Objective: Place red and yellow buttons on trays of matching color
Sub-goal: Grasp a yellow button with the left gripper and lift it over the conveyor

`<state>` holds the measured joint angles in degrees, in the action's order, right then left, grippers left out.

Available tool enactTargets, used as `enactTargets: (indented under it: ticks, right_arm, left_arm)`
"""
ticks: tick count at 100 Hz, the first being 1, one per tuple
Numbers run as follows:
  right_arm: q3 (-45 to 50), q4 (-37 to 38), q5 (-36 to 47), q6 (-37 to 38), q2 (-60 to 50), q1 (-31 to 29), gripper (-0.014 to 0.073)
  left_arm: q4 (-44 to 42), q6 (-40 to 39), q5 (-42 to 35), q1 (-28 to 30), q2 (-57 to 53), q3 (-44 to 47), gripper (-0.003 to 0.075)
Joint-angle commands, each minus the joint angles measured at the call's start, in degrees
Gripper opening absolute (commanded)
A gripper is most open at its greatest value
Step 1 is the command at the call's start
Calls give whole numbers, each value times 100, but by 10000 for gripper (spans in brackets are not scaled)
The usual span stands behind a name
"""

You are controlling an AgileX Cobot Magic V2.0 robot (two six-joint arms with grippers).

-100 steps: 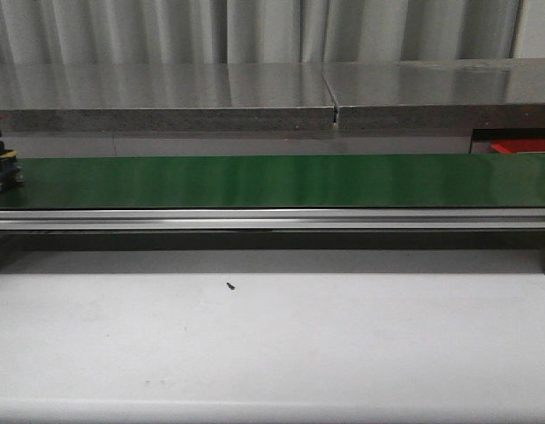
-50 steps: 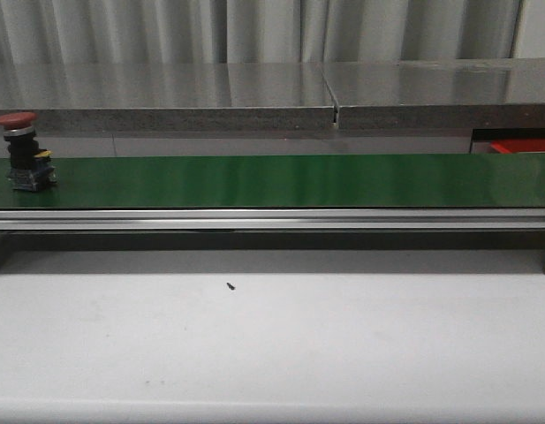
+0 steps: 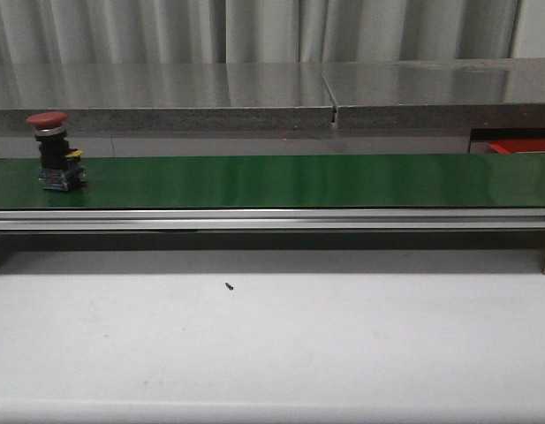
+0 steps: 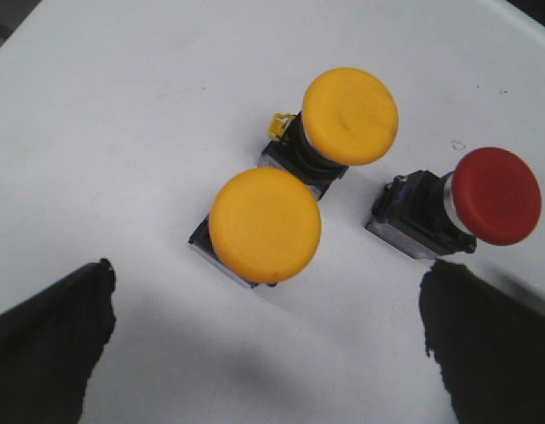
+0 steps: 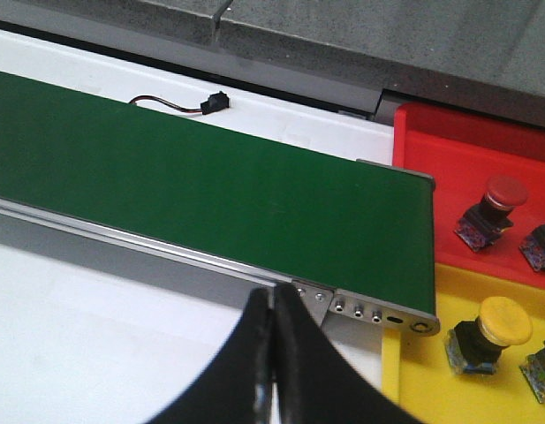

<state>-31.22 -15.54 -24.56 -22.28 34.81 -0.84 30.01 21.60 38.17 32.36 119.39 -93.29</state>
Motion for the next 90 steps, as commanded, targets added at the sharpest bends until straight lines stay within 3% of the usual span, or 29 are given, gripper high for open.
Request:
enactTargets:
  ticks: [1,42,54,66,78,90]
  right_arm:
    - [-151,-60,391,-34,-4,3,-66]
    - [-151,-60,391,-34,-4,3,-66]
    - [-151,-60,391,-34,-4,3,-66]
    - [-151,-60,391,-34,-4,3,-66]
    - [-151,-60,391,-34,-4,3,-66]
    - [-151,-60,391,-34,-4,3,-66]
  left_arm:
    - [111,-7,-49,9,-101,-397,652]
    - [82,-7,26,9,549,-1074,652]
    - [82,-7,14,9,611,-1083,606]
    - [82,-7,-5,9,619,-1083,450]
    - [136,-7,-19,9,607,-1099,194]
    - [206,-7,235,9,582,-1275,-7]
